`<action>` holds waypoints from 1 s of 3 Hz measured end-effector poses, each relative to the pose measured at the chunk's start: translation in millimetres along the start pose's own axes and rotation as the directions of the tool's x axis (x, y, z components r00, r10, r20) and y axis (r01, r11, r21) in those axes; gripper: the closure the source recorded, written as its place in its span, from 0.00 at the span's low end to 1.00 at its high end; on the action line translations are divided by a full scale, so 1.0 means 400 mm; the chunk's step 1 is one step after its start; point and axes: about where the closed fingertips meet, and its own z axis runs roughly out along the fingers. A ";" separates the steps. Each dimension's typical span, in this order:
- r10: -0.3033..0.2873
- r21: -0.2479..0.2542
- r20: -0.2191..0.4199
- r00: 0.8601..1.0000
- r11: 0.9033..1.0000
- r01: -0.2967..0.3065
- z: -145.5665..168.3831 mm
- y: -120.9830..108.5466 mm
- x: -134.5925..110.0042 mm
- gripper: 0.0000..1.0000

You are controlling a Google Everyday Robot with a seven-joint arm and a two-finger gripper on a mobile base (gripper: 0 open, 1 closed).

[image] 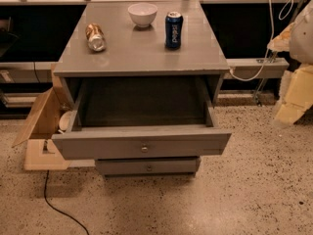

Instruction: Close top drawer

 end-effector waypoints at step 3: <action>0.139 -0.167 0.083 0.987 0.978 -0.124 0.177 0.076 0.002 0.00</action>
Offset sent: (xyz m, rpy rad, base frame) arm -0.0073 0.0012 -0.0389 0.0990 0.1152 -0.0470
